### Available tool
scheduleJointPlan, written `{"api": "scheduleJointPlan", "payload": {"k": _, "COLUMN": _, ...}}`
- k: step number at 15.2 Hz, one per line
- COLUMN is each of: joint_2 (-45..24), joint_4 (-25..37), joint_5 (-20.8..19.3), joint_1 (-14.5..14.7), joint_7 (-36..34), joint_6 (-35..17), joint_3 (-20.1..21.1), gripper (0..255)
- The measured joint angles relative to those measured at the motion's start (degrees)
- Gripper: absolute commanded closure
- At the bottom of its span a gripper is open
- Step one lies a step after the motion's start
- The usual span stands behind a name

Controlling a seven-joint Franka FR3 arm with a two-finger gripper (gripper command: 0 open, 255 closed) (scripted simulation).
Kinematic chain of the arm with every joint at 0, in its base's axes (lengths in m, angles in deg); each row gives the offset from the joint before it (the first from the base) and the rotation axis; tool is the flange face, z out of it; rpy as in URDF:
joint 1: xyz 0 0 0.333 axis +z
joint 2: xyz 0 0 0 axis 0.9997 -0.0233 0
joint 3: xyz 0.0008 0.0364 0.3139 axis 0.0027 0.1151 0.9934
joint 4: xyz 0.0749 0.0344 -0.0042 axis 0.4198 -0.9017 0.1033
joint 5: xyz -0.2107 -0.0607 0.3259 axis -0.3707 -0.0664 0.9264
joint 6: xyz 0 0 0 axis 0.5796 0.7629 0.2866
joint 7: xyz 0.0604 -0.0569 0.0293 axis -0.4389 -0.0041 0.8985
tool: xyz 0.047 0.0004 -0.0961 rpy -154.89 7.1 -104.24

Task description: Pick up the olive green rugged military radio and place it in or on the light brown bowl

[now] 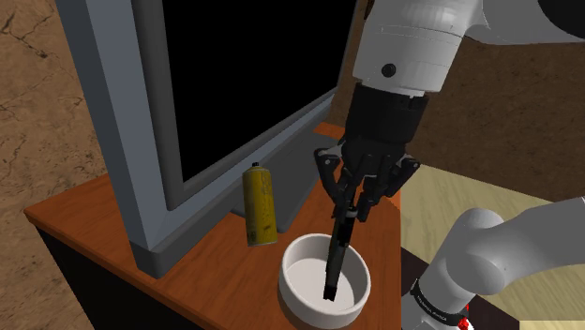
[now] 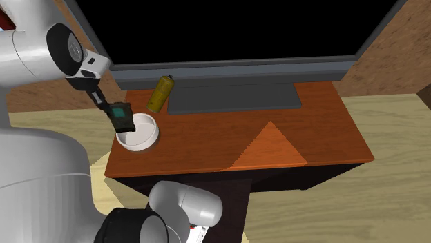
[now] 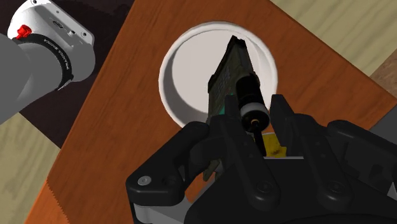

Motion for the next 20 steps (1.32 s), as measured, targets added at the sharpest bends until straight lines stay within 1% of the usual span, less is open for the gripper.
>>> {"api": "scheduleJointPlan", "payload": {"k": 2, "joint_2": 0.7, "joint_4": -1.8, "joint_5": 0.3, "joint_1": 0.3, "joint_7": 0.3, "joint_6": -1.1, "joint_3": 0.1, "gripper": 255}}
{"api": "scheduleJointPlan", "payload": {"k": 7, "joint_2": 0.9, "joint_4": -2.2, "joint_5": 0.4, "joint_1": 0.3, "joint_7": 0.4, "joint_6": -1.4, "joint_3": 0.2, "gripper": 255}}
{"api": "scheduleJointPlan", "payload": {"k": 8, "joint_2": 0.9, "joint_4": -2.3, "joint_5": 0.4, "joint_1": 0.3, "joint_7": 0.4, "joint_6": -1.4, "joint_3": 0.2, "gripper": 0}}
{"api": "scheduleJointPlan", "payload": {"k": 14, "joint_2": 0.9, "joint_4": -2.2, "joint_5": 0.4, "joint_1": 0.3, "joint_7": 0.4, "joint_6": -1.4, "joint_3": 0.2, "gripper": 0}}
{"api": "scheduleJointPlan", "payload": {"k": 16, "joint_2": 0.1, "joint_4": 0.2, "joint_5": 0.0, "joint_1": 0.1, "joint_7": 0.1, "joint_6": 0.3, "joint_3": -0.3, "gripper": 0}}
{"api": "scheduleJointPlan", "payload": {"k": 18, "joint_2": -1.4, "joint_4": 4.4, "joint_5": -0.9, "joint_1": -0.4, "joint_7": -0.4, "joint_6": 3.2, "joint_3": -0.9, "gripper": 0}}
{"api": "scheduleJointPlan", "payload": {"k": 20, "joint_2": -2.5, "joint_4": 6.8, "joint_5": -1.2, "joint_1": -0.8, "joint_7": -1.0, "joint_6": 4.3, "joint_3": -0.6, "gripper": 0}}
